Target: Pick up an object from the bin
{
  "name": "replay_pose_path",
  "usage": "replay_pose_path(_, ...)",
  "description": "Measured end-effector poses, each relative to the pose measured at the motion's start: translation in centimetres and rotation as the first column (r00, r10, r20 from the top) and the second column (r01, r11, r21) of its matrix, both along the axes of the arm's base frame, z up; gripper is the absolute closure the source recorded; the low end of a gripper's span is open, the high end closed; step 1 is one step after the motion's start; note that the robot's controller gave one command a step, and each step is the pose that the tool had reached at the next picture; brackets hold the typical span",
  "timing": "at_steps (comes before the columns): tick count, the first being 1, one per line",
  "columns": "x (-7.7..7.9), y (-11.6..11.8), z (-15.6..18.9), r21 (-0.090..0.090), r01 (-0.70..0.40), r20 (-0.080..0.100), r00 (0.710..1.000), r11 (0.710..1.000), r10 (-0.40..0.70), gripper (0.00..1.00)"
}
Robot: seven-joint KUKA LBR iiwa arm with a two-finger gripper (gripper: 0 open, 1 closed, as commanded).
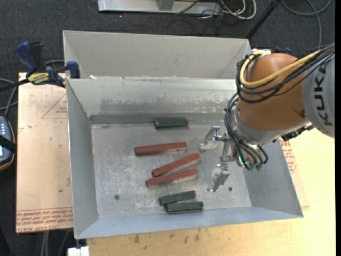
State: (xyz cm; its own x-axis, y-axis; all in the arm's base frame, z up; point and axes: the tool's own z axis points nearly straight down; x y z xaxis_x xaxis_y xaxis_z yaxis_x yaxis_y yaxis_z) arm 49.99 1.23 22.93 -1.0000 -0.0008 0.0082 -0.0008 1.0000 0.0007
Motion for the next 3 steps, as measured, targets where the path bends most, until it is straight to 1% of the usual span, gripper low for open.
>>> replay_pose_path(1,0.2,0.0,0.4,0.0,0.0,0.009,1.0,1.0,0.0,0.0)
replay_pose_path(2,0.5,0.5,-4.4,0.0,-0.062,0.014,0.998,0.998,0.062,0.0)
replay_pose_path(3,3.3,4.6,-13.2,0.002,-0.01,0.02,1.0,1.0,0.01,1.0)
